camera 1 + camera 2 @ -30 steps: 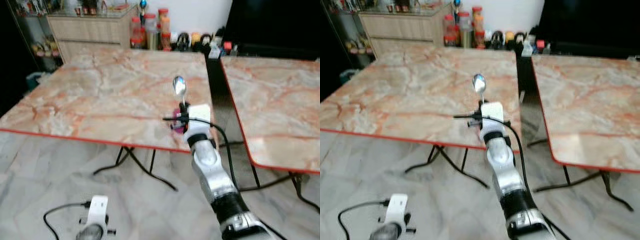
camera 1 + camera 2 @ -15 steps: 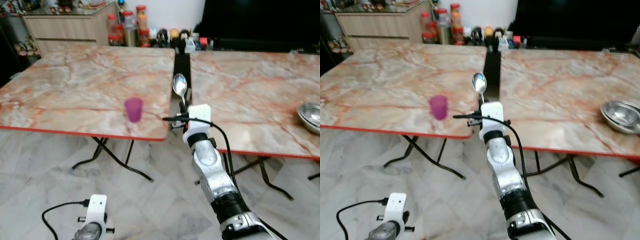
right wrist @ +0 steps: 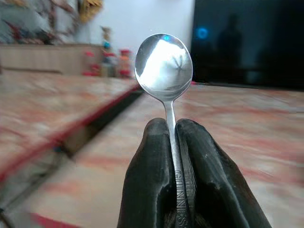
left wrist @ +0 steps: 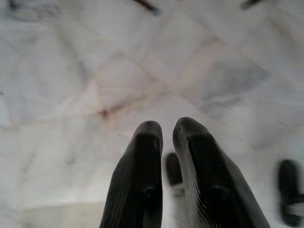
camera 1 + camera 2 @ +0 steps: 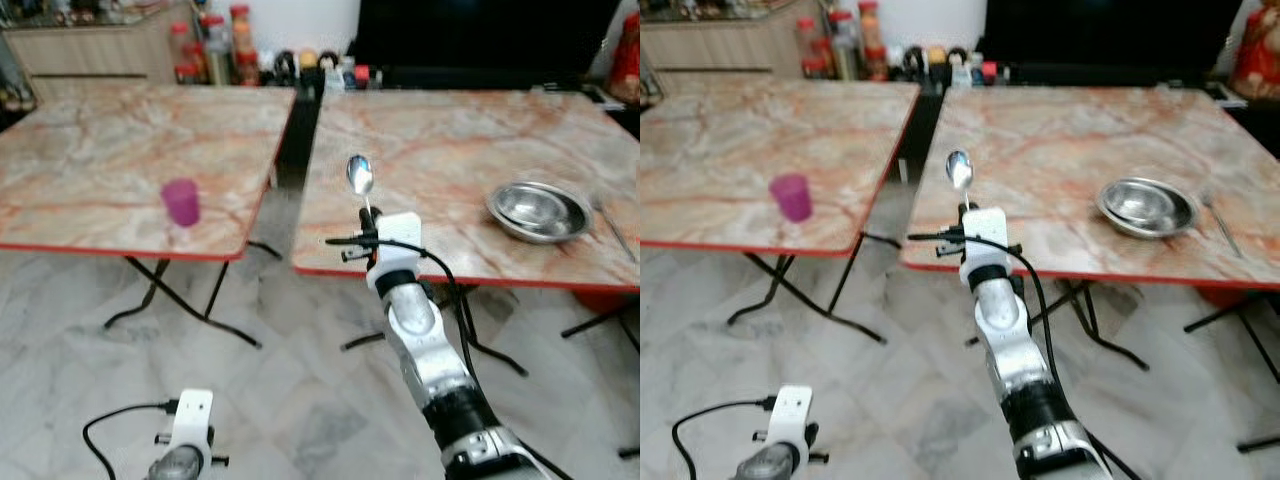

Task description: Setting the table

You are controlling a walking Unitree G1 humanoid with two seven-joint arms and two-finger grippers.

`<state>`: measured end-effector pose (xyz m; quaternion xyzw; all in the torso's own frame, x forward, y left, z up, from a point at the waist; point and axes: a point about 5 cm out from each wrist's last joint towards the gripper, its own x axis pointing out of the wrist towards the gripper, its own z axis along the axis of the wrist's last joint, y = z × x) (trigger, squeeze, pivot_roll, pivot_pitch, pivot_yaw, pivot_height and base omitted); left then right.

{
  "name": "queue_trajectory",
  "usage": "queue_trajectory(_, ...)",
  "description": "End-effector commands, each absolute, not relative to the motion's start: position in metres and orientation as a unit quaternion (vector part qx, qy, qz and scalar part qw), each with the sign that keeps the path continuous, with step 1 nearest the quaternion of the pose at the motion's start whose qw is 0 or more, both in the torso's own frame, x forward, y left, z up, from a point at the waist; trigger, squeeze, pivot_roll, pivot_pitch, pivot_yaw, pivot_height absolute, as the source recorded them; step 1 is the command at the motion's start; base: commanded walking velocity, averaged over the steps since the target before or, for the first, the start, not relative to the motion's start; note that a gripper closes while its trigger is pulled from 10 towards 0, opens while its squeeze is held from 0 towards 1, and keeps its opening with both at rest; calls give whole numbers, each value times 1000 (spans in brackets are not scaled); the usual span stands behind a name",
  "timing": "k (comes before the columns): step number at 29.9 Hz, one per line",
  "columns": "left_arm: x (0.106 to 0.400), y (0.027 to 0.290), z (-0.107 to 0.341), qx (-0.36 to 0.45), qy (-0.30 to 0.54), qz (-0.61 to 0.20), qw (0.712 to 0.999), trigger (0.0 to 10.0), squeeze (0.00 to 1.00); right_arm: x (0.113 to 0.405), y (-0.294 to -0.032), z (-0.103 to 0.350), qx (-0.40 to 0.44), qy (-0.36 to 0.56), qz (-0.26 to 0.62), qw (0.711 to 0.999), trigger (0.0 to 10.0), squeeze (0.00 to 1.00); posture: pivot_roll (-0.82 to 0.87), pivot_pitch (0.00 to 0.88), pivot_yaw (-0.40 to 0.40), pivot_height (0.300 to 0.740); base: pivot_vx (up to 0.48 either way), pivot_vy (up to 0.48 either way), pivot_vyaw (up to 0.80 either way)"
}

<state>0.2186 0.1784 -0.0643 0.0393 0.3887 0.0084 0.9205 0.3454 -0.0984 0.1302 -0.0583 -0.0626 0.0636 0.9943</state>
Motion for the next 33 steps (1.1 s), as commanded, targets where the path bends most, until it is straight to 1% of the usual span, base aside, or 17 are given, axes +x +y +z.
queue_trajectory(1, 219, 186, -63, 42, 389, 15, 920, 10000, 0, 348, -91, 141, -51, -80, 69, 993, 10000, 0, -51, 0, 25, 740, 0, -431, 0)
queue_trajectory(28, 219, 184, -64, 39, 390, 13, 920, 10000, 0, 348, -100, 140, -55, -78, 55, 994, 10000, 0, -59, 0, 26, 740, 0, -431, 0)
queue_trajectory(30, 218, 184, -64, 39, 390, 13, 920, 10000, 0, 348, -100, 139, -55, -77, 54, 994, 10000, 0, -59, 0, 26, 740, 0, -354, 0)
queue_trajectory(33, 218, 185, -64, 39, 392, 16, 919, 10000, 0, 347, -100, 139, -55, -77, 54, 994, 10000, 0, -60, 0, 27, 740, 0, 0, 0)
